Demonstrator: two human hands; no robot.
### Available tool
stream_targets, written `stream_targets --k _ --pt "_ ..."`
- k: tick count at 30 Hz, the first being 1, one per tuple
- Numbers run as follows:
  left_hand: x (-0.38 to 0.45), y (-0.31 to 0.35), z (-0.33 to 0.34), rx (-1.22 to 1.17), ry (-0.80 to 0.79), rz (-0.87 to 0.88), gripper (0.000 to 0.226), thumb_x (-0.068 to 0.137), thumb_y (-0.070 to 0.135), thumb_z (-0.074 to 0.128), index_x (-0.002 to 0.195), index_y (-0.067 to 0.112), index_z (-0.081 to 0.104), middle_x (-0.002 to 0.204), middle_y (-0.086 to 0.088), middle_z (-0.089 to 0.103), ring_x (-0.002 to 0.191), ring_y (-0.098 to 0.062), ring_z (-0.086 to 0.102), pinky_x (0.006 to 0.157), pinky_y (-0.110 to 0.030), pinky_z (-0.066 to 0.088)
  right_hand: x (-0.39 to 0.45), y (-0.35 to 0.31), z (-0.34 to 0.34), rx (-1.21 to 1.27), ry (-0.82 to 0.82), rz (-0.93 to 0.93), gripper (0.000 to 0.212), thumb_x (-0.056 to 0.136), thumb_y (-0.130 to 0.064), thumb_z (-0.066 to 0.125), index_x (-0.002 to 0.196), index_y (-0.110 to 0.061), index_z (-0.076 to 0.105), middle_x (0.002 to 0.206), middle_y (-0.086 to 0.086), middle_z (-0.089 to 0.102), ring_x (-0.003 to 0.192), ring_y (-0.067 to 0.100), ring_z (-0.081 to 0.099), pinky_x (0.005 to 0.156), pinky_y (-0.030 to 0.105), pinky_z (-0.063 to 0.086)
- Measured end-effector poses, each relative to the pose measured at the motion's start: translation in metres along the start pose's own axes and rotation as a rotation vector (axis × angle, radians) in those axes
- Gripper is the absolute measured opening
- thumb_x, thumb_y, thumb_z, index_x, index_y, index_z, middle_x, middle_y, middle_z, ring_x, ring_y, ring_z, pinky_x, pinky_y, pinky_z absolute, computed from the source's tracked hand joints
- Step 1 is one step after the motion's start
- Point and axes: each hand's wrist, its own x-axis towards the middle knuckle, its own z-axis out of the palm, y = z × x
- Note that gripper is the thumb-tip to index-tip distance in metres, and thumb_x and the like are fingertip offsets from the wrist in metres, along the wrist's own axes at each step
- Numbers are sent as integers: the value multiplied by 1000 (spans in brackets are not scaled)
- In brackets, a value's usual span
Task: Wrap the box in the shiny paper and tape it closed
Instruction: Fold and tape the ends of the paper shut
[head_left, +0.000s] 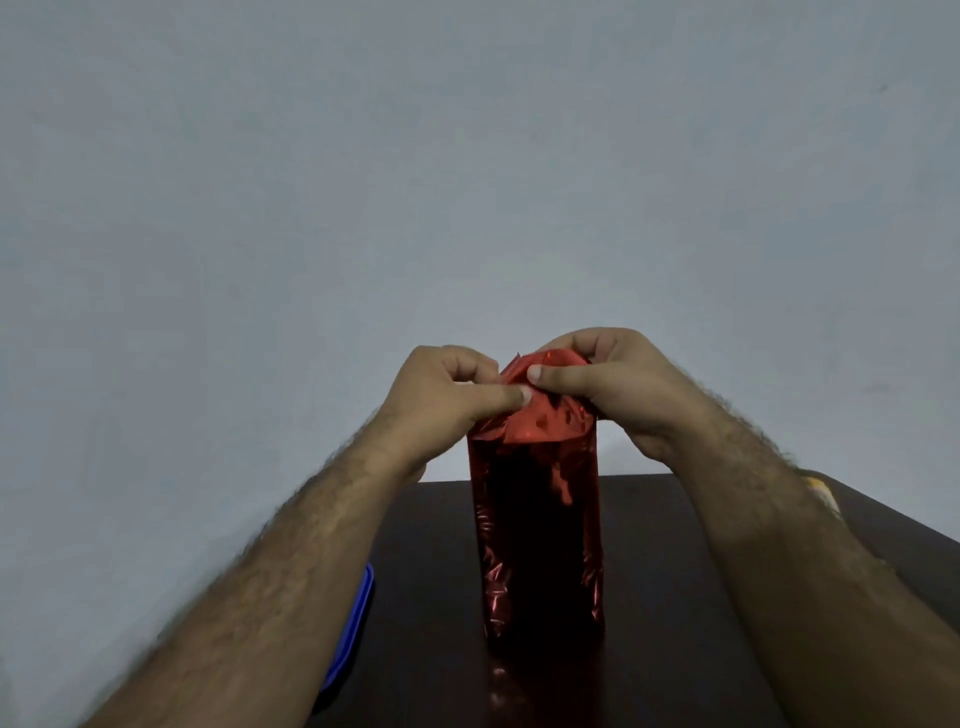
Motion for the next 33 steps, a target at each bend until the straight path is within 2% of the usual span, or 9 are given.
stream_targets --k 4,7,10,13,18,24,28,30,33 --pt "-5 10 3 -87 -19 -53 4 86 4 84 84 5 80 82 -12 78 72 -18 73 66 -25 56 -2 -6 -12 50 -1 27 45 78 -11 91 120 -15 73 107 11 80 89 23 77 81 41 60" --pt "-8 16 6 -117 -16 -84 4 87 6 84 87 5 81 79 -7 75 69 -11 70 60 -18 52 -3 -11 -24 65 -10 49 41 82 2 85 119 -12 73 96 14 75 84 23 75 76 38 62" --pt "-10 20 7 -136 41 -136 26 81 14 92 104 9 79 77 -3 73 64 -5 69 56 -13 48 -3 -13 -31 76 -15 68 30 87 5 79 114 -7 75 98 18 76 85 26 74 76 38 62" --pt "-9 20 4 -118 23 -175 54 74 19 98 119 19 69 89 -7 82 79 -14 79 74 -22 51 -2 -12 -31 98 -24 68 26 89 5 77 112 -6 76 100 19 76 88 27 76 78 39 63" --pt "-11 18 10 -266 20 -157 53 81 0 90 125 16 67 98 -17 81 84 -27 80 75 -29 59 -4 -12 -27 140 -20 68 26 89 6 76 112 -4 74 95 16 75 85 25 75 70 32 61" --pt "-11 11 18 -338 89 -118 35 83 -5 86 114 6 74 93 -17 81 82 -27 81 72 -32 61 -6 -15 -26 -400 425 -292 27 71 -27 97 83 -25 73 82 -7 62 66 11 53 63 30 49" --pt "-12 12 21 -330 115 -107 28 84 -4 85 108 5 76 91 -17 81 80 -29 81 69 -32 62 -19 -40 -24 -555 184 -243 26 66 -34 100 69 -20 78 58 -7 65 53 5 56 51 23 45" --pt "-12 12 22 -327 124 -104 29 84 -3 85 109 6 76 91 -16 81 81 -30 81 71 -34 63 -21 -42 -18 -657 96 -134 26 63 -37 101 75 -24 82 64 -11 73 58 0 65 54 20 47" --pt "-12 12 22 -322 116 -92 32 85 -3 85 113 9 74 92 -15 82 82 -33 81 74 -38 64 -19 -36 -11 -692 47 -42 24 67 -35 99 84 -28 84 74 -8 78 71 8 75 65 31 60"
